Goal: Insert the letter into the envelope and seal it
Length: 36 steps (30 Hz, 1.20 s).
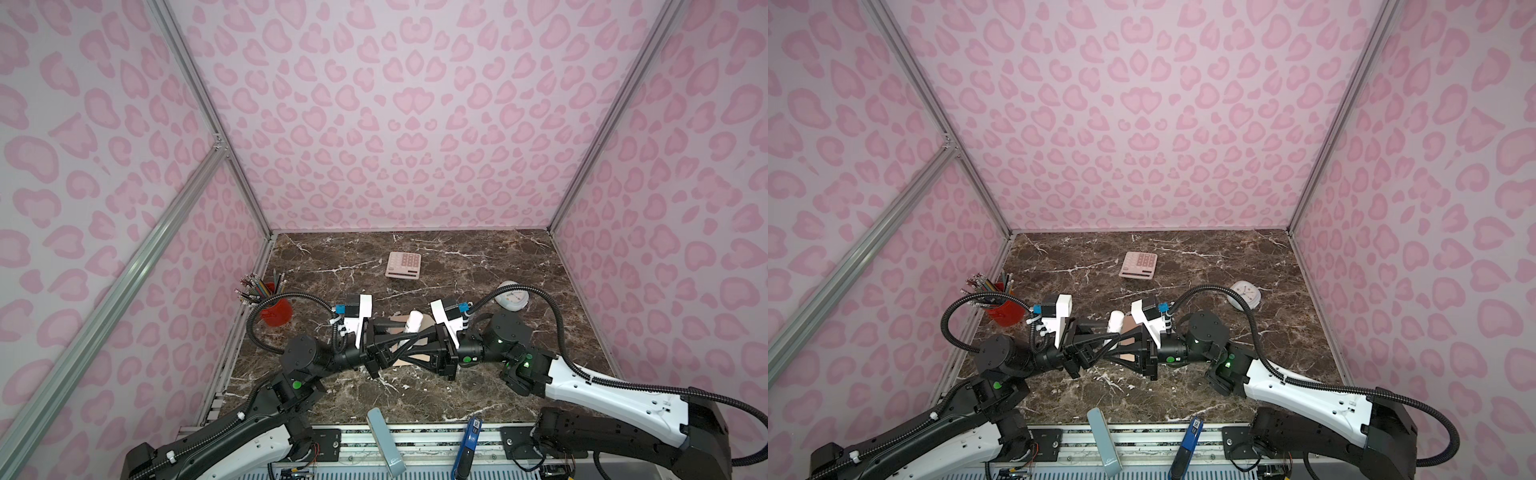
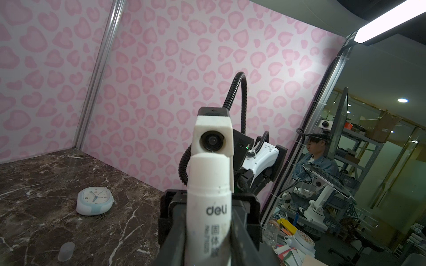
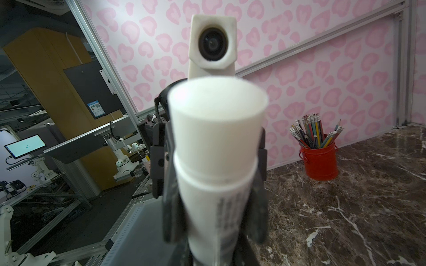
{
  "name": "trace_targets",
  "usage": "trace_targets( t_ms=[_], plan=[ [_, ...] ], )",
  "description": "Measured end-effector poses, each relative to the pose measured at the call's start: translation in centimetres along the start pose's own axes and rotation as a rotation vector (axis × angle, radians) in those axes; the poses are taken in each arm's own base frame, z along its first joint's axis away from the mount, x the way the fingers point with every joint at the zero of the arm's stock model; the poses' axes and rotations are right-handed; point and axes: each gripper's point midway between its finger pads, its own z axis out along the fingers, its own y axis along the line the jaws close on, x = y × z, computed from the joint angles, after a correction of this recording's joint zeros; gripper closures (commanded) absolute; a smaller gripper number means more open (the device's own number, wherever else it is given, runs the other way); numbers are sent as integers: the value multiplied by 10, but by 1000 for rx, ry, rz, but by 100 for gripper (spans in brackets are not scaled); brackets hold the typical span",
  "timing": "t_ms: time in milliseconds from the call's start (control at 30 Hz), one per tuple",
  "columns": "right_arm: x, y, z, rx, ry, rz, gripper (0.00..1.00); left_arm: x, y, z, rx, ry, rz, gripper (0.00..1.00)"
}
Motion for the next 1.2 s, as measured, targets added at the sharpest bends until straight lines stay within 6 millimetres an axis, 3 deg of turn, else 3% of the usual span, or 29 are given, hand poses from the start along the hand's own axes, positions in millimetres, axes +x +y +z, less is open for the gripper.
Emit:
trace_targets(
  t_ms=[167, 367, 600, 667, 1200],
  plan=[
    [6, -2, -4, 11, 31, 7, 91, 4, 2, -2, -18, 27, 5, 89],
    [10, -4, -5, 27, 58, 16, 91, 9, 5, -2, -33, 50, 7, 71],
    [5, -6, -6, 49, 51, 3, 91, 12, 7, 0, -40, 71, 5, 65],
    [5, -7, -6, 56, 49, 4, 91, 13, 7, 0, -42, 79, 6, 58],
    [7, -10, -5, 83, 73, -2, 92, 16, 6, -4, -53, 108, 16, 51]
  ],
)
